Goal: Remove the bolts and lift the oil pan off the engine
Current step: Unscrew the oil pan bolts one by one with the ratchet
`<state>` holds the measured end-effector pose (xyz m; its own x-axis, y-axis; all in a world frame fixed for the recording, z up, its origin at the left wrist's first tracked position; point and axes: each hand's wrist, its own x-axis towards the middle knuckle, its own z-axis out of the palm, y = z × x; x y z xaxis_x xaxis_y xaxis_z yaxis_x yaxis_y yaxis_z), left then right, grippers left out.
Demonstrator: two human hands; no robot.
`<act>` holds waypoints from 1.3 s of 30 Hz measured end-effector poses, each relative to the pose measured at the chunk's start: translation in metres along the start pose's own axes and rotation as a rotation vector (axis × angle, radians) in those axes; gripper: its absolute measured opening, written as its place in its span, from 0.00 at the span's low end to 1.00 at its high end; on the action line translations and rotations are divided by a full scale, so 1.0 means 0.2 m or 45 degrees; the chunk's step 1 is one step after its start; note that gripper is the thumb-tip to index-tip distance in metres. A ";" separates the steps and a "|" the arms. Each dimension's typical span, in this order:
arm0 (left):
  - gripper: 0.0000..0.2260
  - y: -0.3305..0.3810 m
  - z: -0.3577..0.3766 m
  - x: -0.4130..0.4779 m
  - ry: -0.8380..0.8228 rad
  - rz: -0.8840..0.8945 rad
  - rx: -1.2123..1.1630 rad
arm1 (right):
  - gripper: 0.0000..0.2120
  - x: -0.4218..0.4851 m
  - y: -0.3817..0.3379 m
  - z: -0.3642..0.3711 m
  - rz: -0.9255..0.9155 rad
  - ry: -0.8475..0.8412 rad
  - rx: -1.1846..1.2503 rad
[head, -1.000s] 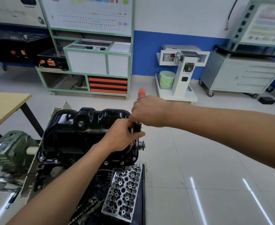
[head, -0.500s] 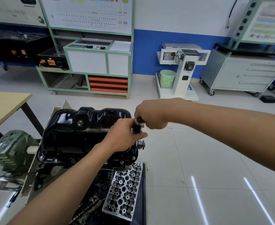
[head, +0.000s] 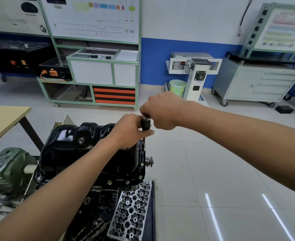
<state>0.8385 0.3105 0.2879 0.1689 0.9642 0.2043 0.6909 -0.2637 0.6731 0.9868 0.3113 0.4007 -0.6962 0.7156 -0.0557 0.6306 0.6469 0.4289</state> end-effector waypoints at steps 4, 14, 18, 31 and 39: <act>0.12 -0.04 0.02 0.04 -0.027 -0.012 0.102 | 0.12 0.03 -0.02 0.07 0.056 -0.021 0.043; 0.18 -0.04 0.04 0.03 0.084 -0.002 0.210 | 0.05 0.08 -0.02 0.10 0.241 -0.148 0.510; 0.23 -0.02 0.05 0.03 0.160 -0.044 0.257 | 0.12 0.12 -0.07 0.10 0.464 -0.198 1.031; 0.15 -0.01 0.13 -0.06 0.430 -0.024 0.499 | 0.10 0.07 -0.10 0.14 0.386 -0.227 1.052; 0.17 -0.05 0.13 -0.05 0.355 0.114 0.381 | 0.08 0.03 -0.04 0.15 0.128 -0.288 0.583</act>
<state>0.8480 0.3041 0.2613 0.0694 0.8825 0.4652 0.8630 -0.2870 0.4158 0.9879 0.3185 0.3697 -0.5649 0.7866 -0.2493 0.8112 0.5847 0.0068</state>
